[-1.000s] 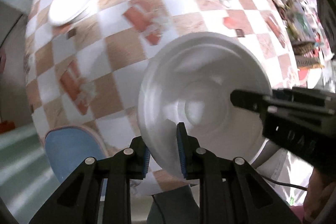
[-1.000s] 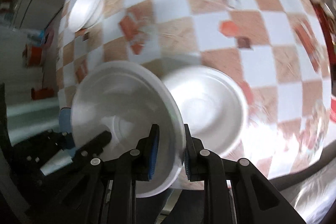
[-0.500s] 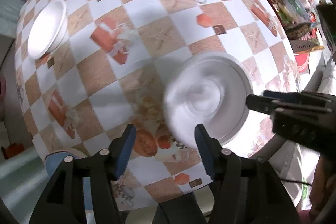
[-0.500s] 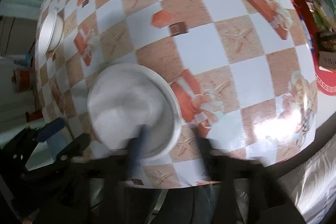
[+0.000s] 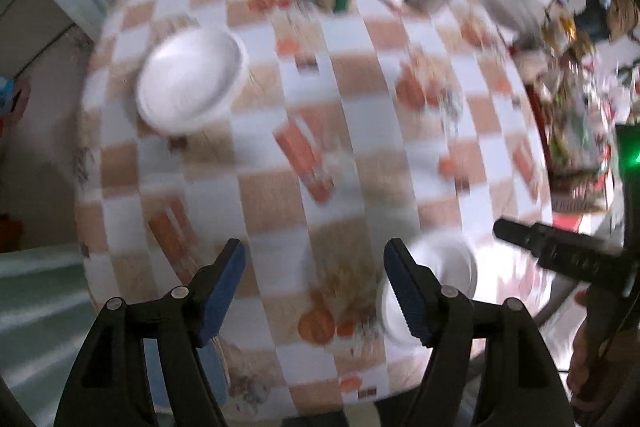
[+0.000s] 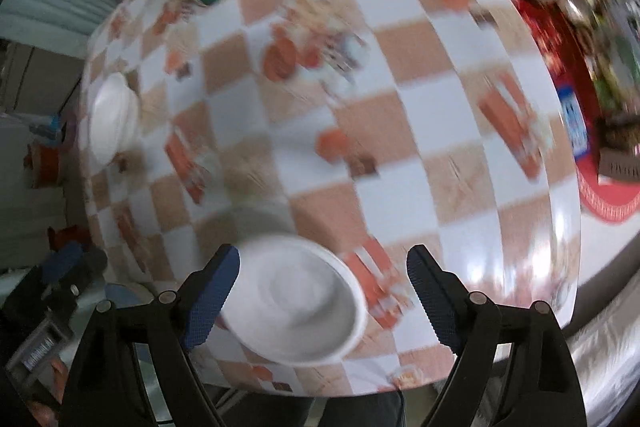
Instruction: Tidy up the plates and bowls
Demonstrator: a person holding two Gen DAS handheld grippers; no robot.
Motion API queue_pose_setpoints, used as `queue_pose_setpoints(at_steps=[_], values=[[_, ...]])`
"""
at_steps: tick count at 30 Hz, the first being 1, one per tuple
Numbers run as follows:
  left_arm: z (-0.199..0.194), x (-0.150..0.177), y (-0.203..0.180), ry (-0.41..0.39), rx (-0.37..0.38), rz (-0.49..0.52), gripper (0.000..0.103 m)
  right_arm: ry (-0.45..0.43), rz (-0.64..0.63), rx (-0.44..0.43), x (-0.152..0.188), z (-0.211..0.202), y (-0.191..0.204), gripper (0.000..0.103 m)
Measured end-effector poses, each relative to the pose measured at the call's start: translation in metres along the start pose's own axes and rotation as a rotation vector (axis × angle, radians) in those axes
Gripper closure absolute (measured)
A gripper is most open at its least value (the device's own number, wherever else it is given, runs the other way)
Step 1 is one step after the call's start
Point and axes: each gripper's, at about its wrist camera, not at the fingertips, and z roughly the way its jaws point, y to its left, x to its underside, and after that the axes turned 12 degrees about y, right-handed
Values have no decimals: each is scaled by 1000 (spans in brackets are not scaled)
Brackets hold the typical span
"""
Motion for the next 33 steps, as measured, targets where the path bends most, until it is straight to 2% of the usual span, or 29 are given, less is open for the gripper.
queue_pose_setpoints(at_steps=[5,11,16,22,33], values=[[-26,-33,33,-117,-35,-77,25,-20,-98,10,-28,-10,48,16],[-23,-73,92,-143,-97,-204,25,-7,-196,42,-61,0,106,16],[4,-100,138,-96,-146,-279,25,35,-234,50,-88,28,144,16],[33,-122,174,-64,-137,-346,25,45,-244,42,-115,52,177,16],[76,-155,189,-6,-162,-298,25,53,-268,42,-150,95,213,16]])
